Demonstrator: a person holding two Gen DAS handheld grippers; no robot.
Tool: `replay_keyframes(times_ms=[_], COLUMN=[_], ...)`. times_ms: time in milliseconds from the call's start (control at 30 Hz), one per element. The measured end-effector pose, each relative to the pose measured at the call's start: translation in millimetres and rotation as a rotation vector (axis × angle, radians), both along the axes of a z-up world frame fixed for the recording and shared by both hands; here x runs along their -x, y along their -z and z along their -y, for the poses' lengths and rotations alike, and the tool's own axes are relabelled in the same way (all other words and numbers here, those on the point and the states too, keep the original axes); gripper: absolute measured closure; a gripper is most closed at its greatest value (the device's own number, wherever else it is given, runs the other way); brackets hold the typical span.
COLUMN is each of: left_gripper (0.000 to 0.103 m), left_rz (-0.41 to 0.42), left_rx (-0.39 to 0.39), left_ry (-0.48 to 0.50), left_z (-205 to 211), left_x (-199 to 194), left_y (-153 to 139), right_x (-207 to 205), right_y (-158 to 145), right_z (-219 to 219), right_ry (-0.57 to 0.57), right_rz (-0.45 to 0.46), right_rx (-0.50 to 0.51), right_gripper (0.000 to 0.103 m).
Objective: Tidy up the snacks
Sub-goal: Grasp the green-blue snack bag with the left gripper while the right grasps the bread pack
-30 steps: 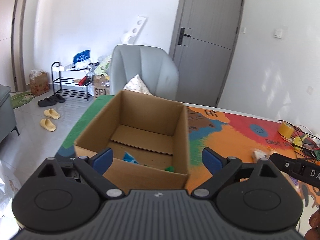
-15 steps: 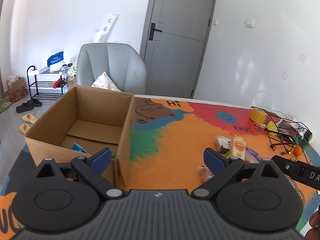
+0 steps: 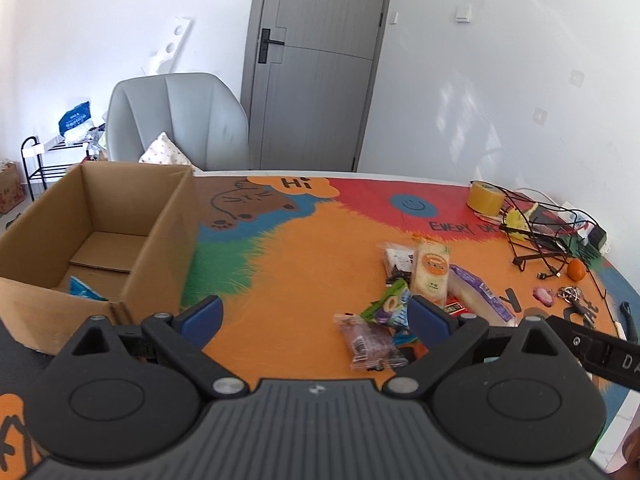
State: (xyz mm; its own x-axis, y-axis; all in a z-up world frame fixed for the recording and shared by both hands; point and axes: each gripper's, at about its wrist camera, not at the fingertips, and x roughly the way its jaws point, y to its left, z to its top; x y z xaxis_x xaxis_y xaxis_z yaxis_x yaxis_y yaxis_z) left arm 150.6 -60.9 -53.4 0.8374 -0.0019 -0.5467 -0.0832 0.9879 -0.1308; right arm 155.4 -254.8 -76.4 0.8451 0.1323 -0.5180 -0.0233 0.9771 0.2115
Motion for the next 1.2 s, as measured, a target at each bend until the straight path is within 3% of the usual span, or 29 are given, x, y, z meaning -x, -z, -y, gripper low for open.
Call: replay_keyframes(times_ms=[267,667,767,833,900,1200], left_gripper=[0.005,0.005,0.005,0.005,0.005,0.006], left_rz=[-0.037,-0.109,-0.126,-0.135,-0.143,-0.124], left_rx=[-0.021,-0.035,-0.038,-0.046,-0.055,-0.1], left_ry=[0.057,0.071,0.078,0.082,0.09,0.114], left_z=[22.4,27.1,31.9,36.5,40.7,62.6], left_x=[-22.0,-55.6,-64.0,-68.8,-72.3,-81.4], left_y=[15.0,37.4,42.0,45.2,48.0,51.0], right_x=[-10.8,-50.1,-57.1,-57.5,-57.6,-58.7], right_y=[18.4,50.9,60.5,63.9,64.3,64.0], right_z=[15.0,3.9,6.6,10.5,9.5,29.5], right_ry=[0.04,-0.001,-0.009,-0.008,-0.008,-0.001], right_rz=[-0.054,-0.148,-0.188,-0.192,-0.18,-0.163], right_rx=[-0.01,-0.019,-0.031,-0.054,-0.014,-0.042], right_gripper=[0.021,0.021,0.026,0.038,0.047,0.052])
